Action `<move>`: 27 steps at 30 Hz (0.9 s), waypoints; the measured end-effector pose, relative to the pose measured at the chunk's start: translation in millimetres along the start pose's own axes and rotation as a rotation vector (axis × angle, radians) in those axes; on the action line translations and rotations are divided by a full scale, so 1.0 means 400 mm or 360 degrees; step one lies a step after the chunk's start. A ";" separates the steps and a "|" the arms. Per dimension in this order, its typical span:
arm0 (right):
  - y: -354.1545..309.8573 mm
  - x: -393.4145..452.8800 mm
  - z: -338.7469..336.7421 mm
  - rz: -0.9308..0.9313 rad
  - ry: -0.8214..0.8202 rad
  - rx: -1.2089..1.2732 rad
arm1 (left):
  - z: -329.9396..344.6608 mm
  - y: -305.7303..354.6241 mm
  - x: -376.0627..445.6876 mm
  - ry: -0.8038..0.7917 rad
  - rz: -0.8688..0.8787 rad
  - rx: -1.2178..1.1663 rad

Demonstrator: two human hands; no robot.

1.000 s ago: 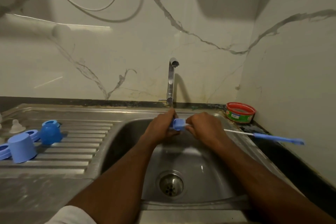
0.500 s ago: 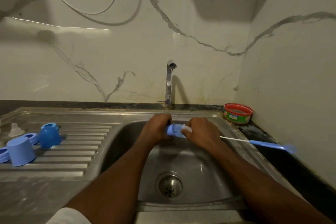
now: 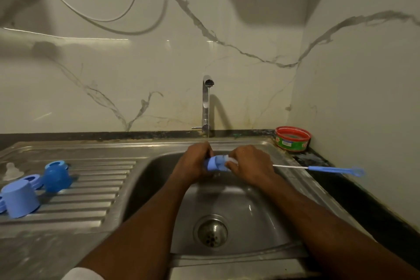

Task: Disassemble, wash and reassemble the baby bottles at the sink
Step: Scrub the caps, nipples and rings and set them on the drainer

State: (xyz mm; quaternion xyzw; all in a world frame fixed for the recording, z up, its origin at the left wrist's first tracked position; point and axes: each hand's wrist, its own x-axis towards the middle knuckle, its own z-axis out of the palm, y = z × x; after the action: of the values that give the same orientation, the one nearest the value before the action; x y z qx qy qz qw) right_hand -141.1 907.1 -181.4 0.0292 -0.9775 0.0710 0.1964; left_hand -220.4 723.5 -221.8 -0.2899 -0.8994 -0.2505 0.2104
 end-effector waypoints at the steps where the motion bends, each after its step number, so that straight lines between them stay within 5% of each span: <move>1: -0.005 -0.001 -0.002 -0.0111 -0.0024 -0.0017 | 0.003 -0.005 -0.004 0.0023 -0.0044 0.0052; 7: -0.007 -0.006 -0.014 -0.0283 0.0154 -0.0276 | 0.027 0.011 -0.019 -0.0424 -0.0061 -0.0304; 12: 0.016 0.000 0.009 0.0194 0.0062 -0.0008 | 0.013 0.026 -0.005 -0.0174 0.0003 -0.0139; 16: -0.002 0.004 0.014 -0.0064 -0.0106 0.0115 | 0.017 0.000 -0.012 0.0075 -0.0043 0.0030; 22: -0.004 -0.003 -0.012 -0.0252 0.0154 -0.0294 | 0.037 0.020 -0.022 -0.0402 -0.0017 -0.0297; 27: 0.004 -0.003 0.007 0.0234 -0.0016 0.0061 | 0.034 0.030 -0.003 -0.0167 -0.0012 -0.0071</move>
State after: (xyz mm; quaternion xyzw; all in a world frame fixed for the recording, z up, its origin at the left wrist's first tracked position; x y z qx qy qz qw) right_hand -141.3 908.3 -184.5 -0.0384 -0.9765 0.1038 0.1852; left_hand -215.2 739.2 -229.0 -0.3038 -0.9045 -0.2559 0.1554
